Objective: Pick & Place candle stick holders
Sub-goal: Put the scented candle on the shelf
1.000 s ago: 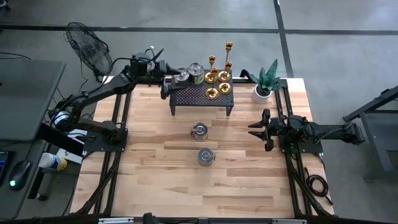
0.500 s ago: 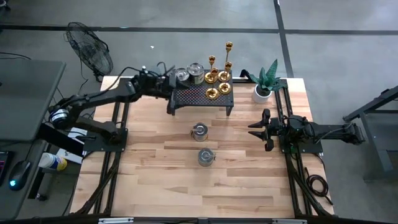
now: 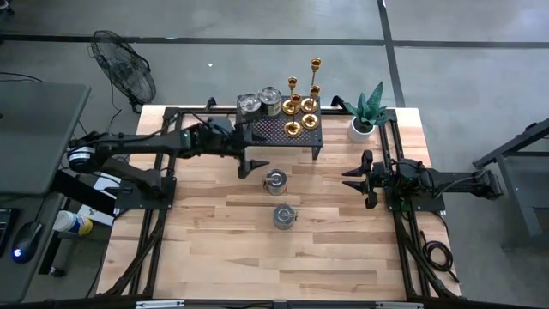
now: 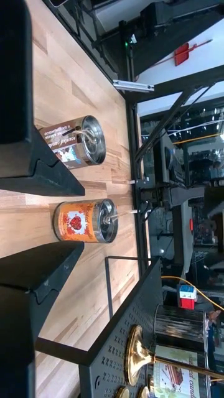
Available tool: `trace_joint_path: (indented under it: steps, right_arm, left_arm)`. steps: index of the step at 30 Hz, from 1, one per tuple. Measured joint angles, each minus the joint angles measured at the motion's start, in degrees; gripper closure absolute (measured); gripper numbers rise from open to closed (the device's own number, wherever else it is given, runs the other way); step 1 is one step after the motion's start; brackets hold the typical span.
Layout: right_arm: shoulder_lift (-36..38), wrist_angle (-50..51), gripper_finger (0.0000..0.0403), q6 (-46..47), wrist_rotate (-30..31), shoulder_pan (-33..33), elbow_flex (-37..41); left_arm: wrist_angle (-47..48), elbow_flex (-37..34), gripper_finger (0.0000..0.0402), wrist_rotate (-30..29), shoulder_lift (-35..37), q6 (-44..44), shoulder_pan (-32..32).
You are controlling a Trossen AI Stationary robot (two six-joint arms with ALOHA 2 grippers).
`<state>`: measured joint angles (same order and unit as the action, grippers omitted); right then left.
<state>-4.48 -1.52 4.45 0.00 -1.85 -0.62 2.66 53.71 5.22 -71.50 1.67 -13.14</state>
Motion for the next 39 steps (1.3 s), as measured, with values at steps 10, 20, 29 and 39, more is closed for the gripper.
trace_joint_path:
  steps: [10,20,29,39]
  right_arm:
    - [0.00,0.00,0.0285,0.02,0.01,0.01,0.01]
    - [0.01,0.00,0.0285,0.01,0.01,0.01,0.00]
    - [0.01,0.00,0.0285,0.02,0.01,0.00,0.00]
    - [0.00,0.00,0.0285,0.01,0.00,0.00,0.01]
  left_arm:
    - [2.03,0.02,0.0002,-7.14,-4.85,-3.91,6.04]
    - [3.50,-0.02,0.0002,-4.20,-9.27,-8.09,6.57]
    - [4.02,-1.31,0.0002,-3.08,-9.37,-9.16,6.55]
    - [-3.79,-9.42,0.0002,0.11,-8.95,-13.14,6.55]
